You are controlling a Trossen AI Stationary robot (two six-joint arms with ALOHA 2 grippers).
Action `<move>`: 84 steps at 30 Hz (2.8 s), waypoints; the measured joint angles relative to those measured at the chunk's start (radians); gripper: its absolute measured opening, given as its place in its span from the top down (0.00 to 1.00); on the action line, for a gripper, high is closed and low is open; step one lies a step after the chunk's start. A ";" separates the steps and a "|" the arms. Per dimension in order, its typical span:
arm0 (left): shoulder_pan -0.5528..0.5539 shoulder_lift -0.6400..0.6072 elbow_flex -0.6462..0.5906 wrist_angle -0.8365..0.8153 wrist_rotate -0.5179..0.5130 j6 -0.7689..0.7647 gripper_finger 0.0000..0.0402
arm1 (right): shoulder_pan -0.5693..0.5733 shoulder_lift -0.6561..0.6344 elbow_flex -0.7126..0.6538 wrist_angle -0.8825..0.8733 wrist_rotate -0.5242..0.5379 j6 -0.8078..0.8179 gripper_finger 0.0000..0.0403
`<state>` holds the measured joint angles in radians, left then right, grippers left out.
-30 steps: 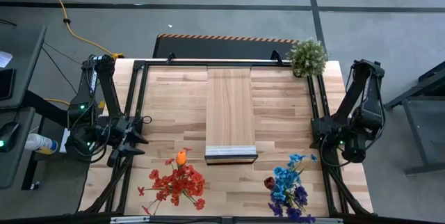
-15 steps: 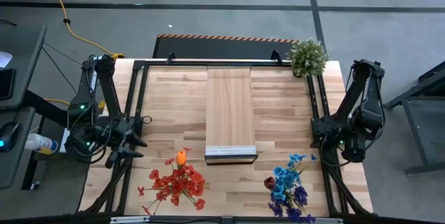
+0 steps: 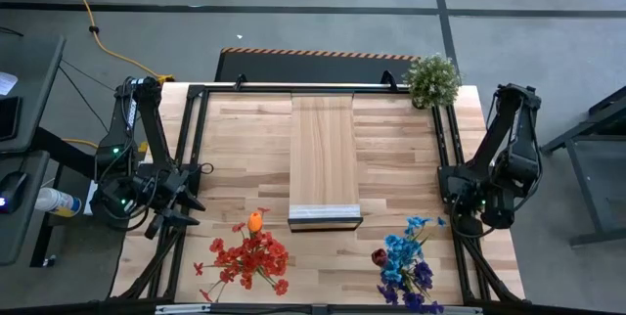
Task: Pick and place flowers into a vace then onto a shelf
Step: Put the right transparent vase with the flowers on the shelf
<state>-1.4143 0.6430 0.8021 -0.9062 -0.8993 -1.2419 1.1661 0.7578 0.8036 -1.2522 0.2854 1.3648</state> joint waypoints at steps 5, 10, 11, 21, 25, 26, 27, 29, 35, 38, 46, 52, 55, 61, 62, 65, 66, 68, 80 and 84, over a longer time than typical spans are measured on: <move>0.000 0.000 0.000 -0.001 -0.001 0.001 0.42 | 0.000 0.000 0.000 0.007 0.094 -0.050 1.00; 0.000 0.000 0.000 -0.001 -0.006 0.003 0.42 | 0.000 0.000 -0.001 0.012 0.138 -0.068 1.00; 0.000 0.000 0.000 -0.001 -0.008 0.003 0.42 | 0.000 0.000 -0.001 0.018 0.142 -0.076 1.00; 0.000 0.000 0.000 -0.002 -0.010 0.006 0.42 | 0.000 0.010 -0.001 0.070 0.152 -0.088 1.00; 0.000 0.000 0.000 -0.010 -0.012 0.006 0.42 | 0.000 0.037 -0.001 0.090 0.144 -0.085 1.00; 0.000 0.000 0.000 -0.010 -0.012 0.006 0.42 | 0.000 0.045 -0.001 0.098 0.144 -0.084 1.00; 0.000 0.000 0.000 -0.010 -0.013 0.006 0.42 | 0.000 0.055 -0.001 0.104 0.144 -0.084 1.00; 0.000 0.001 0.000 -0.010 -0.012 0.011 0.42 | 0.000 0.074 -0.001 0.106 0.142 -0.084 1.00; 0.000 0.001 0.000 -0.010 -0.012 0.014 0.42 | 0.000 0.100 -0.001 0.058 0.153 -0.064 1.00; 0.000 0.001 0.000 -0.010 -0.001 0.014 0.42 | 0.000 0.098 -0.001 0.059 0.161 -0.064 1.00; 0.000 0.001 0.000 -0.009 0.000 0.014 0.42 | 0.000 0.098 -0.001 0.061 0.154 -0.064 1.00; 0.000 0.001 0.000 -0.009 0.001 0.014 0.42 | 0.000 0.098 -0.001 0.101 0.182 -0.064 1.00; 0.000 0.001 0.000 -0.009 0.002 0.014 0.42 | 0.000 0.098 -0.001 0.104 0.182 -0.062 1.00; 0.000 0.001 0.000 -0.009 0.002 0.014 0.42 | 0.000 0.098 -0.001 0.113 0.183 -0.046 1.00; 0.000 0.001 0.000 -0.009 0.002 0.013 0.42 | 0.000 0.098 -0.001 0.115 0.183 -0.036 1.00; 0.000 0.001 0.000 -0.009 0.002 0.013 0.42 | 0.000 0.098 -0.001 0.114 0.170 -0.014 1.00; 0.000 0.001 0.000 -0.009 0.002 0.013 0.42 | 0.000 0.098 -0.001 0.114 0.166 -0.010 1.00; 0.000 0.001 0.000 -0.009 0.002 0.013 0.42 | 0.000 0.098 -0.001 0.114 0.161 -0.005 1.00; 0.000 0.001 0.000 -0.009 0.002 0.013 0.42 | 0.000 0.098 -0.001 0.114 0.153 -0.053 1.00; 0.000 0.001 0.000 -0.009 0.002 0.013 0.42 | 0.000 0.098 -0.001 0.114 0.168 -0.084 1.00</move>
<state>-1.4142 0.6437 0.8021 -0.9149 -0.8978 -1.2285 1.1664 0.8558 0.8024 -1.1378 0.4535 1.2806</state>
